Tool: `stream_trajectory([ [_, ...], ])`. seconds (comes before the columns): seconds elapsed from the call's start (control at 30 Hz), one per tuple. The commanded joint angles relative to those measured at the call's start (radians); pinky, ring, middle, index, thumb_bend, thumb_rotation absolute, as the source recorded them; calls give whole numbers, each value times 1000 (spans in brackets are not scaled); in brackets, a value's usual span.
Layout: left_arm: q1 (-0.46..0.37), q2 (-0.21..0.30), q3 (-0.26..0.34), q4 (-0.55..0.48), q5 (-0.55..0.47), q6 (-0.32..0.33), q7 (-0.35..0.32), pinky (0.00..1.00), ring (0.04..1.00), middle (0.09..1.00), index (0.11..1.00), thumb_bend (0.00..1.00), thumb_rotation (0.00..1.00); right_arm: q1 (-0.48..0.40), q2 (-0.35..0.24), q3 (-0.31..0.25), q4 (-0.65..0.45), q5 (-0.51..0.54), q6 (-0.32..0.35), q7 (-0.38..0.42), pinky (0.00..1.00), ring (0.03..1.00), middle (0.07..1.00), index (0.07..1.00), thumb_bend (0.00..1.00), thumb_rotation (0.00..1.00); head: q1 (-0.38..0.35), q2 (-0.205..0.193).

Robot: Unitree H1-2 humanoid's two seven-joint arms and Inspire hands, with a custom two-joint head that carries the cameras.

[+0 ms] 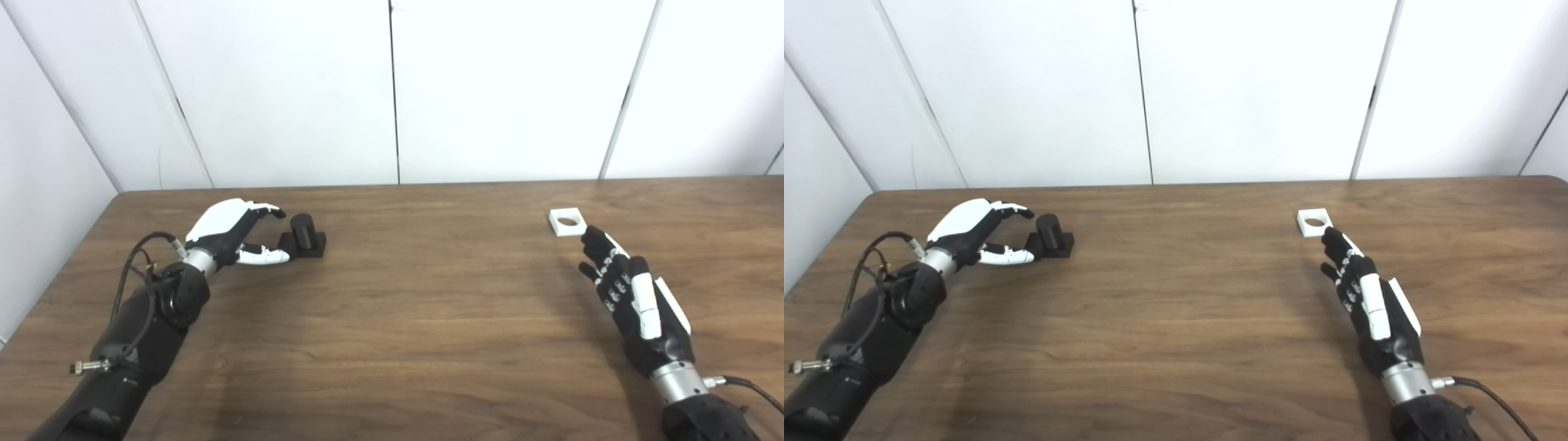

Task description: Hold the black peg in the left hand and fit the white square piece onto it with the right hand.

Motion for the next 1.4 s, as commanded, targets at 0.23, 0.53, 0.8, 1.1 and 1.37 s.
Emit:
stream_trajectory([
  [0.23,-58,11,0,7,-26,-33,7,1000,962,901,795,651,505,82,13,-1,34,12,-12,4,943,975,940,925,678,995,-1,1],
  [0.53,-66,4,-6,26,-23,-39,17,1000,956,902,776,633,502,90,10,2,41,6,-28,8,951,982,949,938,678,999,-7,-1],
  [0.8,-71,-8,-9,44,-20,-45,28,1000,955,903,763,630,485,102,14,-3,27,17,-17,5,955,984,946,945,699,992,-12,-1],
  [1.1,-74,-12,-23,40,-4,-25,25,1000,966,910,761,627,497,108,16,-5,25,20,-16,6,956,987,948,957,698,991,-10,0],
  [1.37,-77,-10,-24,55,-7,-49,45,999,965,905,734,629,474,104,16,-3,33,19,-23,6,954,985,946,960,694,993,-5,0],
])
